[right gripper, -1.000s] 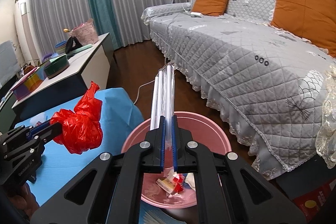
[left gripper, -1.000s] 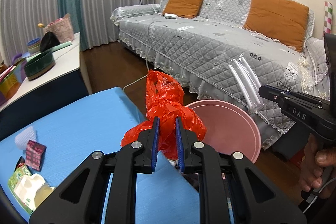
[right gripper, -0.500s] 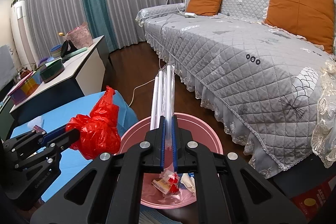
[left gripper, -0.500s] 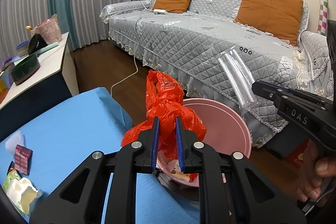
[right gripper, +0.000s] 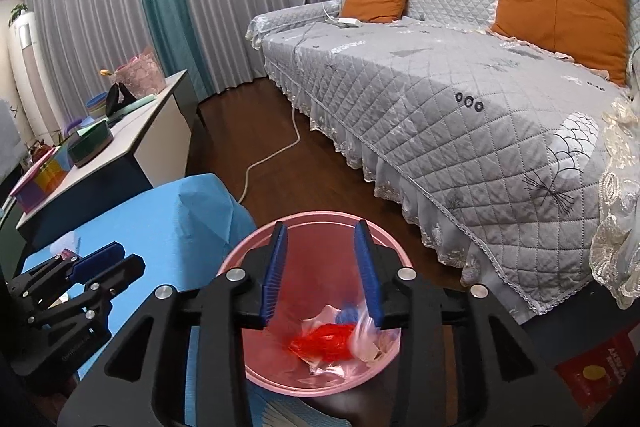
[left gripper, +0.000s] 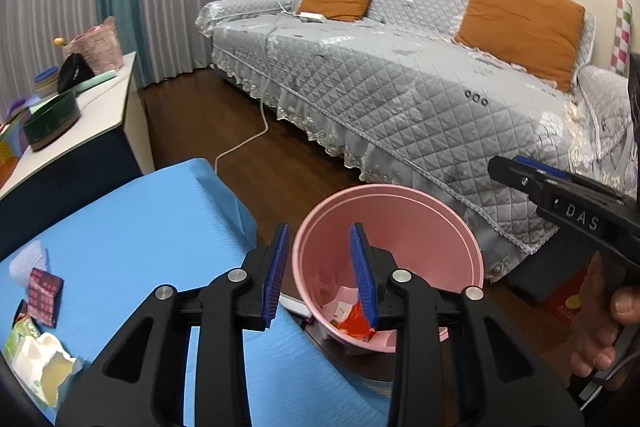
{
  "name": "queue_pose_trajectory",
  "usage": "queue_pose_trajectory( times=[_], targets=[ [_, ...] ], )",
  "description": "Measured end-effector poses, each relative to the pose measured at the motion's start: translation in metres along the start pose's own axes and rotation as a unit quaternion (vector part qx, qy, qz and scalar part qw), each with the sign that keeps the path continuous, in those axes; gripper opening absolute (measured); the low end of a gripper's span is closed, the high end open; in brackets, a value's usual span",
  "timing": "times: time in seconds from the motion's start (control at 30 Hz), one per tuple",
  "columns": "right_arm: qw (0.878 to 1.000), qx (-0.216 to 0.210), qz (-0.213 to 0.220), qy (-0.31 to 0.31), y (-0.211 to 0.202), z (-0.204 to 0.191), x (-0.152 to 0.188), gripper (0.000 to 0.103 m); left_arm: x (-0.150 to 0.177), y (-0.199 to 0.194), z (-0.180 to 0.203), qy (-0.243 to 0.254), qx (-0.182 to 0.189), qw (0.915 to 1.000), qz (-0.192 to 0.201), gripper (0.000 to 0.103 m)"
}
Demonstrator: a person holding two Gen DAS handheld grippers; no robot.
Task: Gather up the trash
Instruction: 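Open the left gripper over the pink bin while the right gripper also opens, then move both open grippers back over the table trash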
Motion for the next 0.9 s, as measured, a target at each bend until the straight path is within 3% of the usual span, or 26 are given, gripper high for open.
queue_pose_trajectory(
  times=[0.1,0.43,0.9],
  targets=[
    [1.0,-0.011,0.009,-0.014,-0.002,-0.016,0.0,0.043,-0.001,-0.007,-0.01,0.0,-0.01,0.9999,0.008,0.032],
    [0.996,-0.054,0.04,-0.057,-0.009,-0.077,0.004,0.042,-0.003,-0.039,-0.062,-0.031,-0.048,0.9979,0.031,0.032],
    [0.985,-0.141,0.031,-0.098,-0.023,-0.176,0.02,0.043,0.008,-0.092,-0.143,-0.073,-0.109,0.9899,0.054,0.032]
  ],
)
Point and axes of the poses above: each gripper's, at about its wrist camera, not at the fingertips, and y roughly the way its jaws point, z to its right, x to its underside, the point moved 4 cm from there along y, roughly the way its jaws point, and after that the axes turned 6 degrees about z, right-handed, at the moved point
